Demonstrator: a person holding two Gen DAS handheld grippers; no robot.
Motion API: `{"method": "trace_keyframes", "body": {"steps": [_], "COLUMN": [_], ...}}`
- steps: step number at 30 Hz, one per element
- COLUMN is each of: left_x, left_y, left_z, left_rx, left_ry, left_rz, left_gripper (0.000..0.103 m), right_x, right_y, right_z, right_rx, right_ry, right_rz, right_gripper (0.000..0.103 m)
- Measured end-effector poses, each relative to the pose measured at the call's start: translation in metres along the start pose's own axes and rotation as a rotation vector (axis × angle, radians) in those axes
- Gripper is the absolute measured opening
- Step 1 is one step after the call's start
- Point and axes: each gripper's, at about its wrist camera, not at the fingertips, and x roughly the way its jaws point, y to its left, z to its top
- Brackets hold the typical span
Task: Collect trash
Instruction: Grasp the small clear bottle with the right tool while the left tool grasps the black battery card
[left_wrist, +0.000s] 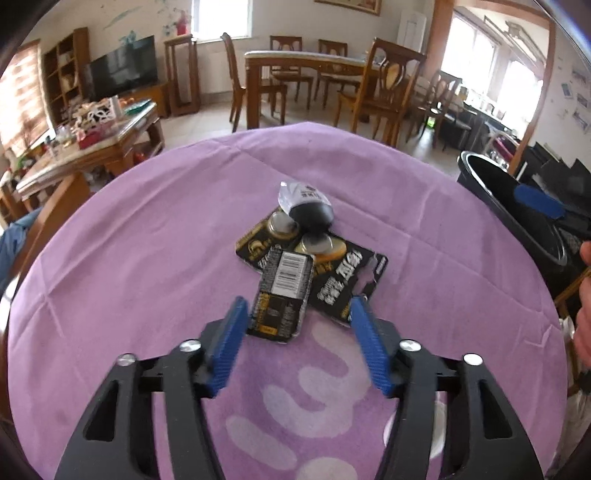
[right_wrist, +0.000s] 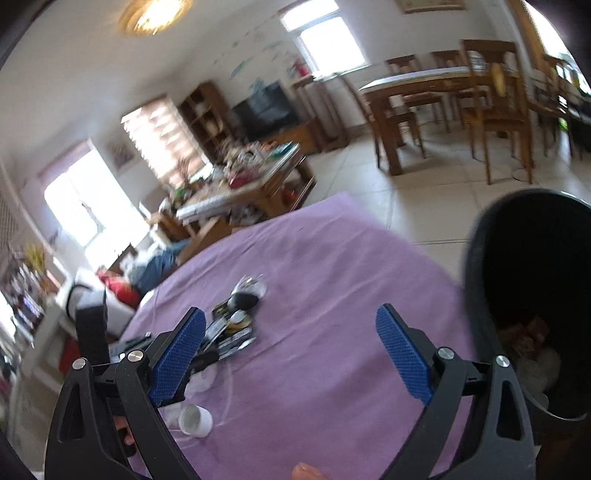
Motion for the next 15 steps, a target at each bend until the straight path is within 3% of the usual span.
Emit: {"method": "trace_keyframes", "body": {"steps": [4, 9, 15], "left_x": [0.002, 0.002, -0.002], "left_y": [0.009, 0.023, 0.018], "left_z": [0.000, 0.001, 0.002], "left_rx": [-0.030, -0.076, -0.074], "left_ry": [-0.008, -0.009, -0.008], "left_rz": [-0.014, -0.013, -0.046], "left_gripper": [0.038, 0.013, 0.012], "right_x": [0.030, 0.077, 0.134], "right_y": [0.024, 0.042, 0.058], "right_z": [0.003, 0.013, 0.016], "right_rx": [-0.059, -0.103, -0.163], "right_ry": [0.061, 0.143, 0.240], "right_rz": [-0.009, -0.047, -0.141], "right_gripper": [0.092, 0.089, 0.080]}}
